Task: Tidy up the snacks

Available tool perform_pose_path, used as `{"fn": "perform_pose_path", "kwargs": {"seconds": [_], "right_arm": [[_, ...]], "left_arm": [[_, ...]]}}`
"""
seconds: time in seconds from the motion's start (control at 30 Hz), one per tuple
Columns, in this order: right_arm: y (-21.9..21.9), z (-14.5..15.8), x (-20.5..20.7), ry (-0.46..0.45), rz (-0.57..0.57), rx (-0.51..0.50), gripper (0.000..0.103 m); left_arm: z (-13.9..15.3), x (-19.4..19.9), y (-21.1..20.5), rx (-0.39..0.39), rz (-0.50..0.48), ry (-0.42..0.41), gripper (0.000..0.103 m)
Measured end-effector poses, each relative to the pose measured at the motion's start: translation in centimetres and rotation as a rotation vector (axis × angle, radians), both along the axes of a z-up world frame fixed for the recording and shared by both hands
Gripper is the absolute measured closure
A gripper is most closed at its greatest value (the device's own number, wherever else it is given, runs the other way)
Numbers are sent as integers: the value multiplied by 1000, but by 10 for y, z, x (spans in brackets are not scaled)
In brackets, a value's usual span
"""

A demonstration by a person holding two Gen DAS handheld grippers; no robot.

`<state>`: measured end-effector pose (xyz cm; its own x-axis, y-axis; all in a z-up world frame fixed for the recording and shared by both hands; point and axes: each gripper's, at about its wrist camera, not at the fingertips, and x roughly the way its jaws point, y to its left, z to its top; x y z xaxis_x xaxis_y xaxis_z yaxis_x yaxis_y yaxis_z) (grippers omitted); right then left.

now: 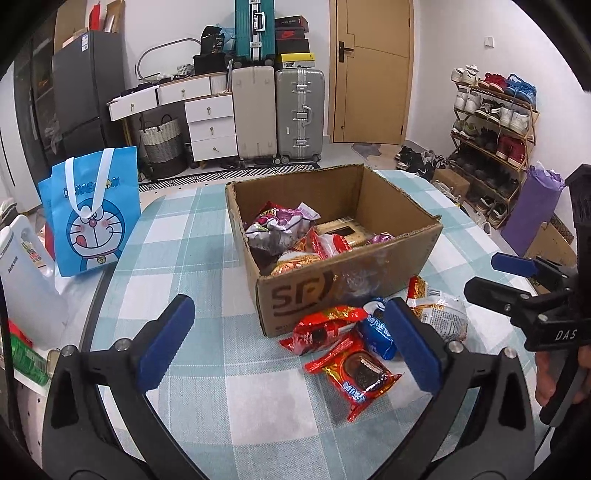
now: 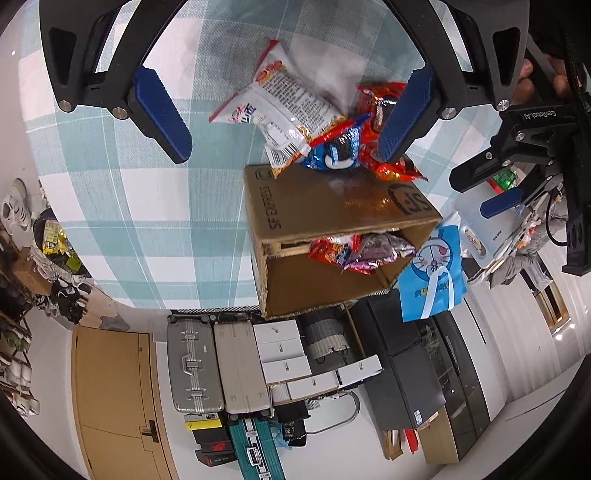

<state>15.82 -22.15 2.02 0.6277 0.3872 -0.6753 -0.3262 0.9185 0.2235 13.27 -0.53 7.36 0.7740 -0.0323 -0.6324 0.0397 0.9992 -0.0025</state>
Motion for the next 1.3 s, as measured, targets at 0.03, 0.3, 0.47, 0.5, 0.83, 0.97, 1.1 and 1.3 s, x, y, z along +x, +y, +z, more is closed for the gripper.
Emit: {"fn": "perform_pose_path", "kwargs": {"seconds": [0.03,0.3,0.47,0.5,0.83,0.97,1.1,1.3], "right_arm": [[1,-2,-1,1,1,-9,1],[4,-17,-5,30,2,-41,1],[4,-23,-6,40,1,-51,1],[4,-23,-7,41,1,-52,1],[0,-31,-9,55,-2,-71,1],[-1,-35,-10,67,0,-74,1],[2,-40,-8,78,18,-82,1],[12,-49,0,101,52,-115,1]], "left_arm": [[-1,-1,-1,-2,-3,2,1],[-21,0,0,-25,-7,44,1],[-35,1,6,-61,6,78,1],[-38,1,7,-65,6,85,1],[-54,-2,1,-62,-5,107,1],[-58,-3,-3,-75,-23,120,1],[-66,-2,-9,-65,-37,140,1],[-77,0,-14,-88,-49,174,1]]}}
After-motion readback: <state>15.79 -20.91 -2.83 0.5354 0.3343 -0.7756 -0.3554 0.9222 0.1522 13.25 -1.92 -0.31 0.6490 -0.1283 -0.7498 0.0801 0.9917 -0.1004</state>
